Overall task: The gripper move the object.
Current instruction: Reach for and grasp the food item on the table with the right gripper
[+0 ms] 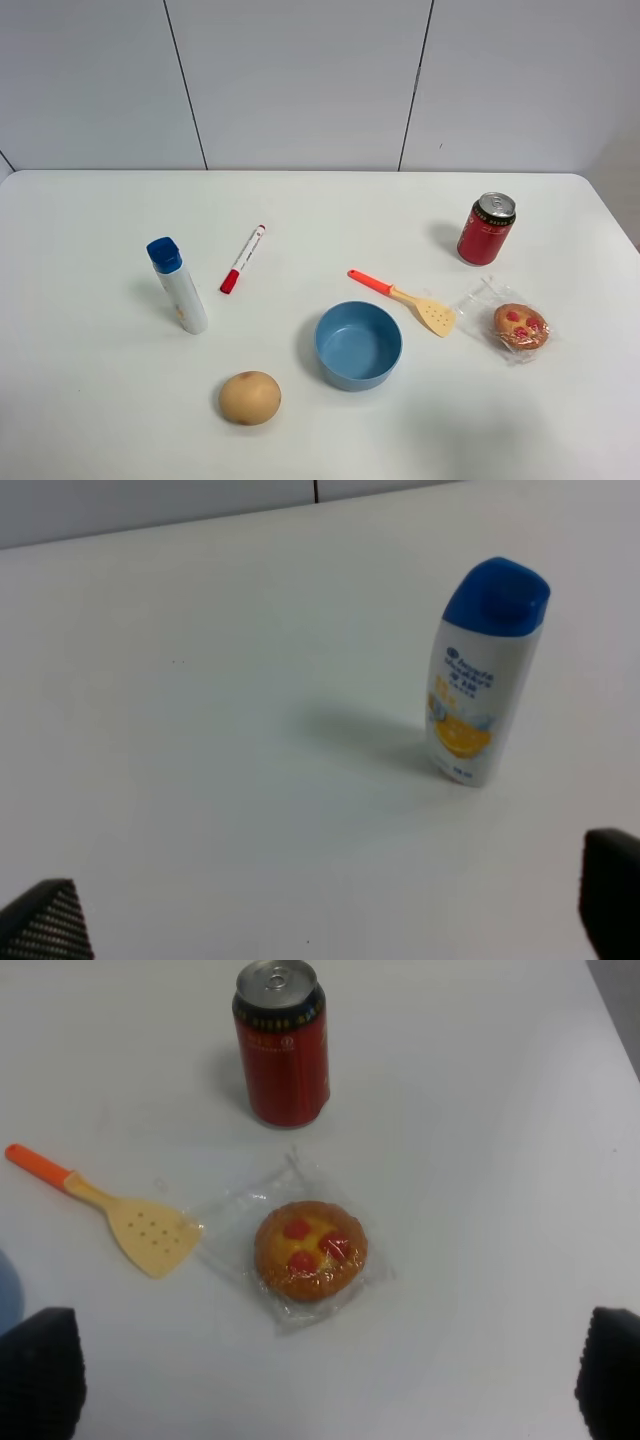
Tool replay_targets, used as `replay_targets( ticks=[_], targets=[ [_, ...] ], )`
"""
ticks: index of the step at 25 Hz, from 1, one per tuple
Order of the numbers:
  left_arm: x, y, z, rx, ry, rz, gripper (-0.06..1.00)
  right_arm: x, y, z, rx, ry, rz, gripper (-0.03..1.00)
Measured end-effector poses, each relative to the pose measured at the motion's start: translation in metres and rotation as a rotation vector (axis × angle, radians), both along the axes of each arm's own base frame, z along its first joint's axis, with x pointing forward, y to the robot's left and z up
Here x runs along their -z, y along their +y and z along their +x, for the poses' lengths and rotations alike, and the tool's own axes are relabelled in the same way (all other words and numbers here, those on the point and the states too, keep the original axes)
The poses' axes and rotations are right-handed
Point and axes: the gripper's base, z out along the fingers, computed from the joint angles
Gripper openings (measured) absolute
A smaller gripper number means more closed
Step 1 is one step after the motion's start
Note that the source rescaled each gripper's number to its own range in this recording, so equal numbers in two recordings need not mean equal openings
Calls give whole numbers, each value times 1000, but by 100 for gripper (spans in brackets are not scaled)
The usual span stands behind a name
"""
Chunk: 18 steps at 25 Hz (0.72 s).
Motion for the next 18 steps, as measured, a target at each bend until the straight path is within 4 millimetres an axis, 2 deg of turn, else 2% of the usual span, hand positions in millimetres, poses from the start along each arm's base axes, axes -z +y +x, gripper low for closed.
replay_targets(
  ticks=[18],
  targets=[
    [0, 0, 0, 0, 0, 0, 100, 0, 1, 4, -4, 30, 6, 100]
  ],
)
